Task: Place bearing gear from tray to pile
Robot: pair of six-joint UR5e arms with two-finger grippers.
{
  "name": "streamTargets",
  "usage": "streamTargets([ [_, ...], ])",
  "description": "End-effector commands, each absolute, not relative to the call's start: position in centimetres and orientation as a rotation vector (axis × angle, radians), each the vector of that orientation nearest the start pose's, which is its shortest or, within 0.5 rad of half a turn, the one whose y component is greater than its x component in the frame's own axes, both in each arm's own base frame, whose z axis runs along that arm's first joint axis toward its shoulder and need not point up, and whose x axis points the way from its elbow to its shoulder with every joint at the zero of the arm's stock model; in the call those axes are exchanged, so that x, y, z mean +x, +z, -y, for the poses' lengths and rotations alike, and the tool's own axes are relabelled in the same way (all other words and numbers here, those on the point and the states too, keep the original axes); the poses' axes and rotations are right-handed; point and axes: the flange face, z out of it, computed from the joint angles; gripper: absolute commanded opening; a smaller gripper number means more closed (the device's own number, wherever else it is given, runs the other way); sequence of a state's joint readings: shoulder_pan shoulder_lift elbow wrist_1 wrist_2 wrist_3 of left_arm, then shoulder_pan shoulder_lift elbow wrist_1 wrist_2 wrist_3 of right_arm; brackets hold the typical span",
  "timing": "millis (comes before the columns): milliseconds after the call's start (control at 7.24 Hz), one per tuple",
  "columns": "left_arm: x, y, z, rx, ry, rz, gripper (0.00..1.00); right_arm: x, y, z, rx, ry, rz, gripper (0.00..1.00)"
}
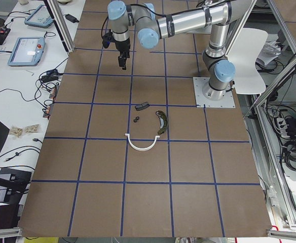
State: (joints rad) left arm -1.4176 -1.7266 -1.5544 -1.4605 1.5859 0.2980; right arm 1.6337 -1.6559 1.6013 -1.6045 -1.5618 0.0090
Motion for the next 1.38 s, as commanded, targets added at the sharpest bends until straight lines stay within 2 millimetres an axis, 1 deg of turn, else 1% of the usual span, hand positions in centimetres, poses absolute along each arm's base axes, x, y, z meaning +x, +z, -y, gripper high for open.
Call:
streamTargets([
  [0,-14.1,47.8,52.1,0.128,-0.038,-3.133,1.00,16.3,51.8,45.4,-0.085,-0.141,-3.125,1.00],
  [138,-16.4,48.9,50.3,0.108,-0.029,-3.132,1.00,16.3,51.7,45.5,-0.085,-0.139,-3.125,1.00],
  [276,-16.3,50.0,48.8,0.108,0.009,-3.129,1.00,16.3,51.7,45.5,-0.085,-0.141,-3.125,1.00],
  [414,-15.0,51.4,47.5,0.070,0.023,-3.125,1.00,16.3,51.7,45.5,-0.085,-0.141,-3.123,1.00],
  [553,-12.3,51.8,47.4,-0.018,0.060,-3.140,1.00,16.3,51.7,45.5,-0.085,-0.141,-3.125,1.00],
  [691,-11.4,51.1,47.4,-0.038,0.084,-3.140,1.00,16.3,51.7,45.5,-0.085,-0.141,-3.123,1.00],
  [829,-11.5,51.3,47.6,-0.048,0.075,-3.138,1.00,16.3,51.8,45.5,-0.085,-0.143,-3.125,1.00],
  [967,-11.6,51.3,48.2,-0.048,0.070,-3.143,1.00,16.3,51.8,45.5,-0.085,-0.141,-3.123,1.00],
  [1105,-12.1,51.3,48.1,-0.036,0.067,-3.146,1.00,16.3,51.8,45.5,-0.085,-0.141,-3.125,1.00],
  [1243,-13.2,51.2,47.9,0.005,0.067,-3.136,1.00,16.3,51.8,45.5,-0.085,-0.141,-3.123,1.00],
])
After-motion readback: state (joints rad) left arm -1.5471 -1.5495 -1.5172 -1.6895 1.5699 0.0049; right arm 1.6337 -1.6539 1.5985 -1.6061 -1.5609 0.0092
